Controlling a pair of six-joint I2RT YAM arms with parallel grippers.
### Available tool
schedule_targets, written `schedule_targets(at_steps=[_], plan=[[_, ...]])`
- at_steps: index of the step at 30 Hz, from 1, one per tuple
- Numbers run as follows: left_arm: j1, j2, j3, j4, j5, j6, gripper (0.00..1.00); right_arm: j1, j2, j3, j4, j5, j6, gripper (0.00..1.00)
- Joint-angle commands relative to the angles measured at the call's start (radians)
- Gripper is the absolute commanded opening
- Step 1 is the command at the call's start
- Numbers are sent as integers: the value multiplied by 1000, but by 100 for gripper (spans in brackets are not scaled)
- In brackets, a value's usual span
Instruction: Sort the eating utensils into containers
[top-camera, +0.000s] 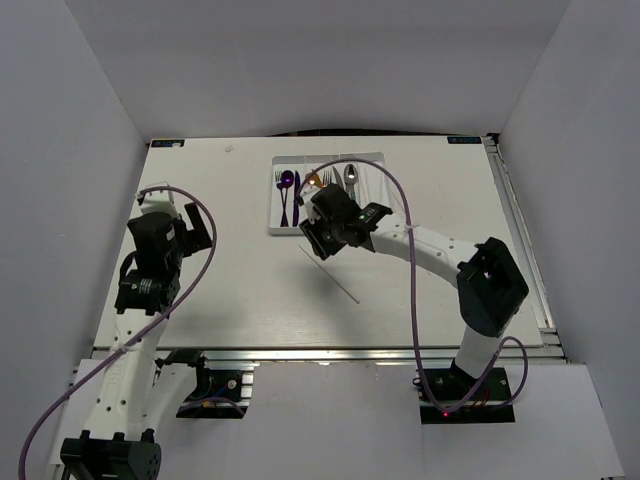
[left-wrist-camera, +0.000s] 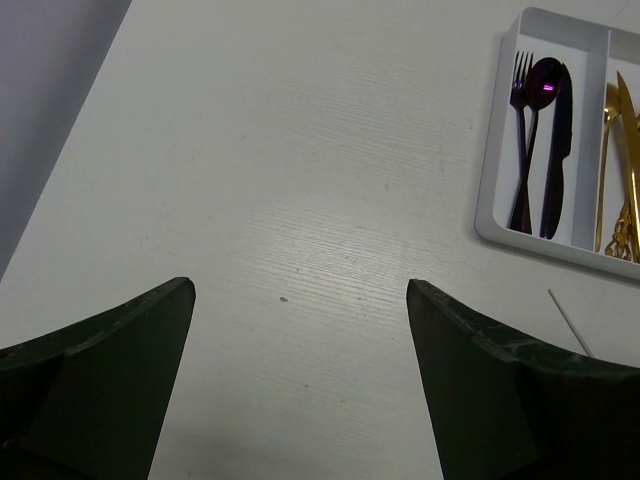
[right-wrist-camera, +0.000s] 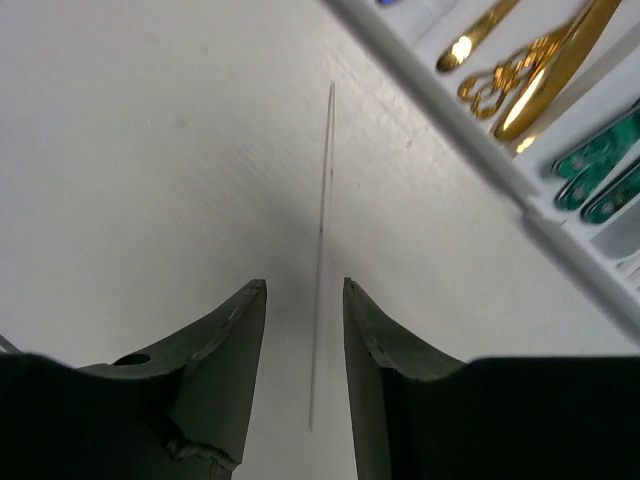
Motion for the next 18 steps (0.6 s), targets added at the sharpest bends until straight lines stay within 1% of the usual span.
schedule_targets(at_steps=[1,7,12,18], plan=[[5,-56,17,-30,9,-12,98,12,9,-42,-64,37,-20,44],[5,-114,3,-83,7,-24,98,120,9,-131,-58,74,-12,44],[5,-166,-5,-107,6,-15,98,131,48,-142,-56,99,2,44],[5,-205,-14,-121,35,-15,98,122,105,-94,-61,140,-7,43]])
